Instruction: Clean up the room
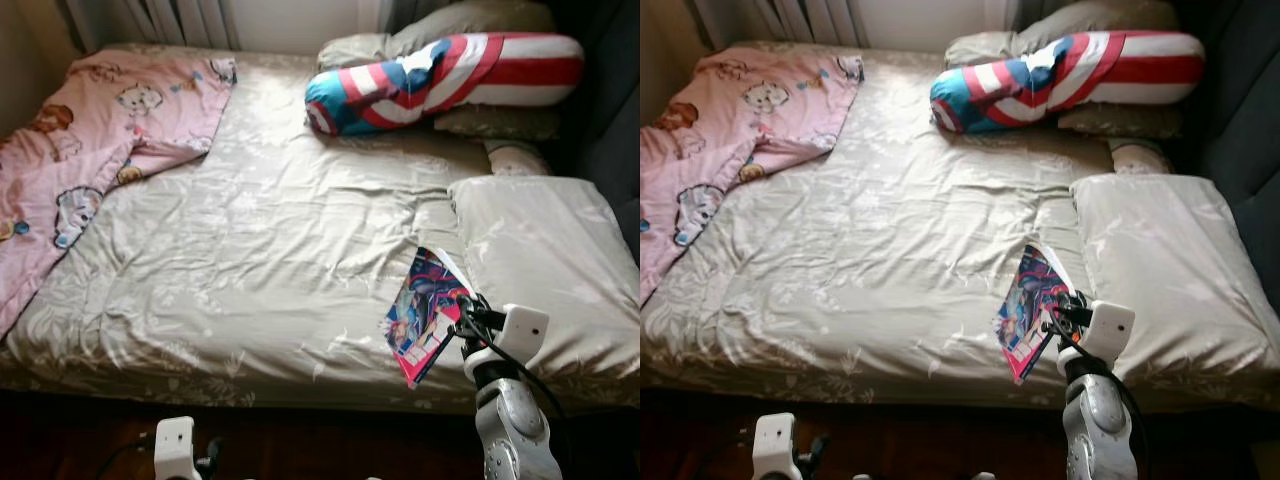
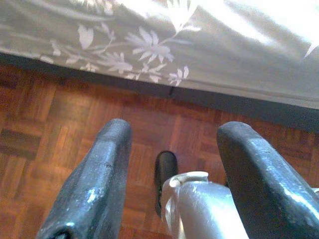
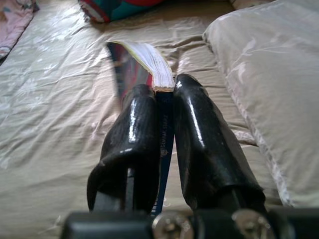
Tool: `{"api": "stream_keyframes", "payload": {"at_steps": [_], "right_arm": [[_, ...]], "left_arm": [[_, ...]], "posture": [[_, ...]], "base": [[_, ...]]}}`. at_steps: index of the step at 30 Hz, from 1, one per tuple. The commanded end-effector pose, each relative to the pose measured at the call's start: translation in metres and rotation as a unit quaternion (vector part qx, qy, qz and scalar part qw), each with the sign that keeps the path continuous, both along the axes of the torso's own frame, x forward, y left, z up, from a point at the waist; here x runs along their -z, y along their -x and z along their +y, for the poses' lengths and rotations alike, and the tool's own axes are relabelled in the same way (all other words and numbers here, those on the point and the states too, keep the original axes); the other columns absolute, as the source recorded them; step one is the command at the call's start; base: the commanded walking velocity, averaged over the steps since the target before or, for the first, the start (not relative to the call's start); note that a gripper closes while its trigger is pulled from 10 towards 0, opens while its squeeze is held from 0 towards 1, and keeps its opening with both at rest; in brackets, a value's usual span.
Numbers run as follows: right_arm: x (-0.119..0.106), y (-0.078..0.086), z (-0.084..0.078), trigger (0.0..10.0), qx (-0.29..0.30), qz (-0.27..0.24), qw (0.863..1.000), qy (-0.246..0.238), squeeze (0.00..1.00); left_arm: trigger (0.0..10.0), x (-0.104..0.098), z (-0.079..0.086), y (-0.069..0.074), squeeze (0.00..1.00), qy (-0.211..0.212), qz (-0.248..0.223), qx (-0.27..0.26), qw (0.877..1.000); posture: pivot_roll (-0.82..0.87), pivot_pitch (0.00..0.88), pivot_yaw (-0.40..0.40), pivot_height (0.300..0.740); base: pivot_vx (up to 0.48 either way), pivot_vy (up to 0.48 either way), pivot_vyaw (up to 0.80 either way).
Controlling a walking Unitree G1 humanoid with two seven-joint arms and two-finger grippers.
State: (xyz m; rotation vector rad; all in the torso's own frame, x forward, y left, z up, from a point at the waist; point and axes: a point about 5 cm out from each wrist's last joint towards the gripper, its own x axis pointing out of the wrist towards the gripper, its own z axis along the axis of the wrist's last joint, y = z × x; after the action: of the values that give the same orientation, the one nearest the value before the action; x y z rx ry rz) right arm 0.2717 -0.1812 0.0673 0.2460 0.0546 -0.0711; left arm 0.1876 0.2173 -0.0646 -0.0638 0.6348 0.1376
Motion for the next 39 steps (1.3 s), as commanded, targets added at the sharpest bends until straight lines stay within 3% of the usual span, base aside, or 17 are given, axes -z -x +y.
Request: {"api": "stream_keyframes", "payload": {"at_steps": [1, 12, 39], "right_arm": [[-0.0081, -0.0028, 0.0011, 10.0, 0.0, -0.021, 1.0, 0.001, 0.0], [-0.0084, -0.0028, 0.0023, 10.0, -0.002, -0.023, 1.0, -0.003, 0.0], [-0.0068, -0.0014, 0.0044, 10.0, -0.004, -0.018, 1.0, -0.004, 0.0]], "left_arm": [[10.0, 0.0051, 0.0031, 0.0099, 0.0, 0.001, 0.019, -0.003, 1.0], [10.0, 0.0047, 0.0034, 0.0101, 0.0, 0.0, 0.016, 0.002, 1.0], [10.0, 0.0063, 0.0051, 0.0137, 0.0, 0.005, 0.021, 0.002, 1.0]], "posture": [[0.09, 0.189, -0.059, 0.74], [0.09, 0.192, -0.059, 0.74], [0.09, 0.207, -0.064, 0.74]], "base": [[0.0, 0.0, 0.0], [0.0, 0.0, 0.0], [0.298, 0.0, 0.0]]}}
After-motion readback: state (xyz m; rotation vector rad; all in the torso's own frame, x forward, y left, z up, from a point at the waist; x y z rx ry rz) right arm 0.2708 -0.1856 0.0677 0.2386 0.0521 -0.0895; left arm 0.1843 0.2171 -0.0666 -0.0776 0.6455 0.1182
